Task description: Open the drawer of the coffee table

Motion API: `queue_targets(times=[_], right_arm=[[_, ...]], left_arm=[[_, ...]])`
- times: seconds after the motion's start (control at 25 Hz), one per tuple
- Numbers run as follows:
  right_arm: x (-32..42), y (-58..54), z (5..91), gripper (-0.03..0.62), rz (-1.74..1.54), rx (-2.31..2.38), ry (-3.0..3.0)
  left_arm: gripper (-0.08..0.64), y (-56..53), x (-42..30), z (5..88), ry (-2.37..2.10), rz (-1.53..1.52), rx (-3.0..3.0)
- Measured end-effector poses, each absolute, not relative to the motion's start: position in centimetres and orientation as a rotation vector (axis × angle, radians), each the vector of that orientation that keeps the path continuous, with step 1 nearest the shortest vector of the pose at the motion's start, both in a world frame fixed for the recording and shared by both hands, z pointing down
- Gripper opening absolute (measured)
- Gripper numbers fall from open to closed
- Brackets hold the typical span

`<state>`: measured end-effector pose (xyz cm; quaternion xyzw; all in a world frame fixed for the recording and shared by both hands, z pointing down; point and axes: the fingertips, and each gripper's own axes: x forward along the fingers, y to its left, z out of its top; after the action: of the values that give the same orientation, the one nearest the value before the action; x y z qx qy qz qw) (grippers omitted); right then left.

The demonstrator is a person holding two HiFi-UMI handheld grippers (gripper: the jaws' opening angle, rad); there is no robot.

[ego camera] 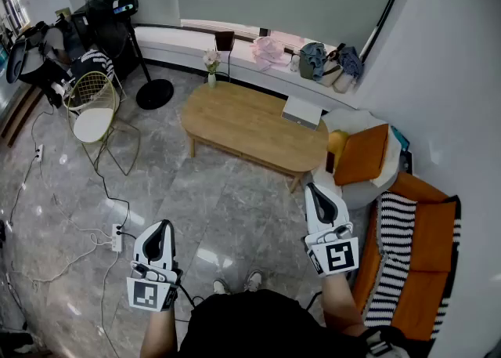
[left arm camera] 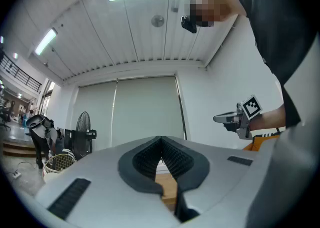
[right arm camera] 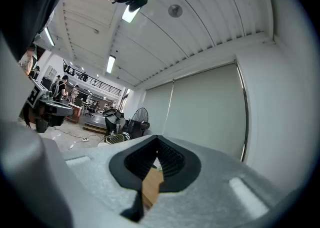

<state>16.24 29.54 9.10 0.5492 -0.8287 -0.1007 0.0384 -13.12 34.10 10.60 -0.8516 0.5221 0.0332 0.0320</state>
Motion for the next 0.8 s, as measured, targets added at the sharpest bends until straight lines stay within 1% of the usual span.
queue_targets(times=[0.8], right_arm=[[20.4,28.9,10.5,0.005,-0.253,1.664,-2.631]], left_arm=[[0.008,34.3,-10.2,10.7,1.688,0.083,-2.572]])
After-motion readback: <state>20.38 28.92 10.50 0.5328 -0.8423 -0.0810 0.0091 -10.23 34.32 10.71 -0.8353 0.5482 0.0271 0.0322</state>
